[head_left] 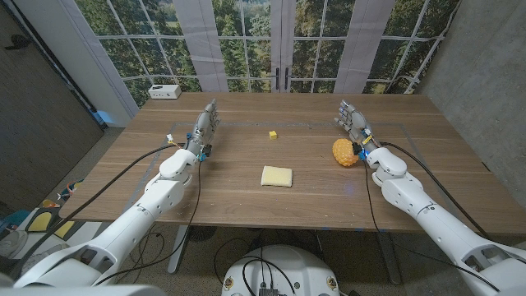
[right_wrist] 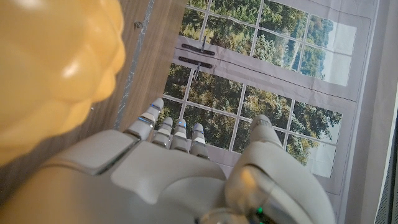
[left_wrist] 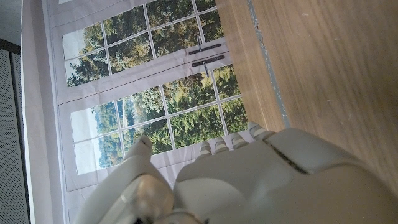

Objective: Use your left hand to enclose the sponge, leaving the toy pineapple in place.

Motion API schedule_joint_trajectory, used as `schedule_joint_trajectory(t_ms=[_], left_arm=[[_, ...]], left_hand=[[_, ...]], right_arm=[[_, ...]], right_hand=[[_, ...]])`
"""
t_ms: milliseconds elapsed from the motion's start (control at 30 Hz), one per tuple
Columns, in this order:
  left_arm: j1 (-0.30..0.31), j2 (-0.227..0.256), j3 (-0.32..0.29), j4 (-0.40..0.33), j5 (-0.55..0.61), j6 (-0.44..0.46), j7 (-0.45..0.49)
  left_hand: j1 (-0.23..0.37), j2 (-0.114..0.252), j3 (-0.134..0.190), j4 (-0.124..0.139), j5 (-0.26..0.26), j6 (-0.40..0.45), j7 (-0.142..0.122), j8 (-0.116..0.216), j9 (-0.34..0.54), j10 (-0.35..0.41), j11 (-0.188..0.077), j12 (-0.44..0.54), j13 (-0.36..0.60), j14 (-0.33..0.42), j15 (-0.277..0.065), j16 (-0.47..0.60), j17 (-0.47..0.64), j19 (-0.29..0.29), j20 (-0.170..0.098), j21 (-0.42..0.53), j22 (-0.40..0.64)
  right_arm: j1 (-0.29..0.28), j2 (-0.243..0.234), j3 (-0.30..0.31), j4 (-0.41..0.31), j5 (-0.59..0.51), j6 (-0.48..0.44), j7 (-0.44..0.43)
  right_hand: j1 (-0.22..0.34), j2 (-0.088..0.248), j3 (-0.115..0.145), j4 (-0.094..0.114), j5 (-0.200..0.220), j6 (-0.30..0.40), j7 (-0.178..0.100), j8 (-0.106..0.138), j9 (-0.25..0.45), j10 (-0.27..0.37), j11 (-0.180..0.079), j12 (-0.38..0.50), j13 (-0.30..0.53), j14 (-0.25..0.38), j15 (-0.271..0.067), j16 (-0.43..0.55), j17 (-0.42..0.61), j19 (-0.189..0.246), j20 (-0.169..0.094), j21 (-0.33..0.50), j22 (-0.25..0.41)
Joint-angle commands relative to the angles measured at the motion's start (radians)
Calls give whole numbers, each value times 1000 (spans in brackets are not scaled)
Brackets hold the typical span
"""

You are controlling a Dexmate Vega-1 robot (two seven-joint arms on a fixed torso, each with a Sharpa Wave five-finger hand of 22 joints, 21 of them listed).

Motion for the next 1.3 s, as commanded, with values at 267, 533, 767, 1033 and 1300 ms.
schedule_joint_trajectory(t_ms=[267, 533, 767, 1033, 1300], left_arm=[[-14, 16, 10, 9, 55, -16, 26], [-52, 62, 41, 15, 119, -4, -11], [-58, 102, 61, -44, 231, 26, 72], [-82, 156, 92, -112, 346, 88, 106], [-112, 206, 121, -178, 462, 146, 118]], left_hand=[[17, -2, 6, -8, 3, -94, -28, 17, 6, -107, 2, 15, 4, -88, 0, 12, 0, 6, 5, 9, 4], [43, -11, 10, -33, 0, -6, -30, 34, 8, -26, 7, 37, 5, -29, 12, 19, 0, 50, 18, 21, 3], [63, -16, 15, -51, -3, -12, -34, 25, 9, -13, 4, 37, 6, -4, 16, 21, 0, 65, 24, 24, 1], [75, -19, 18, -62, -5, -12, -38, 23, 9, -9, 5, 35, 6, 5, 21, 20, 0, 75, 29, 26, 1], [86, -19, 21, -70, -6, -12, -39, 21, 9, -8, 3, 33, 6, 8, 22, 18, 0, 84, 27, 27, 1]], right_arm=[[8, 7, -8, 5, -2, -6, 0], [10, 12, -11, 4, -7, -4, -6], [7, 11, -13, -9, -13, -8, -19], [2, 13, -15, -21, -20, -6, -30], [0, 19, -19, -25, -25, -3, -38]], right_hand=[[10, 3, 8, 0, 6, 6, -2, 7, 2, 11, -3, 7, 4, 1, 9, 5, 4, 8, 3, 6, 2], [9, 2, 7, 1, 5, 8, -7, 7, 2, 11, -2, 6, 4, 3, 13, 6, 5, 8, 5, 6, 2], [9, 2, 6, 1, 5, 7, -8, 7, 2, 11, -1, 6, 4, 4, 14, 6, 5, 8, 7, 6, 2], [8, 3, 5, 2, 5, 9, -11, 8, 2, 12, -1, 7, 4, 5, 14, 6, 5, 7, 8, 6, 2], [7, 3, 5, 3, 6, 10, -12, 8, 2, 13, 1, 7, 4, 6, 15, 7, 5, 7, 9, 6, 2]])
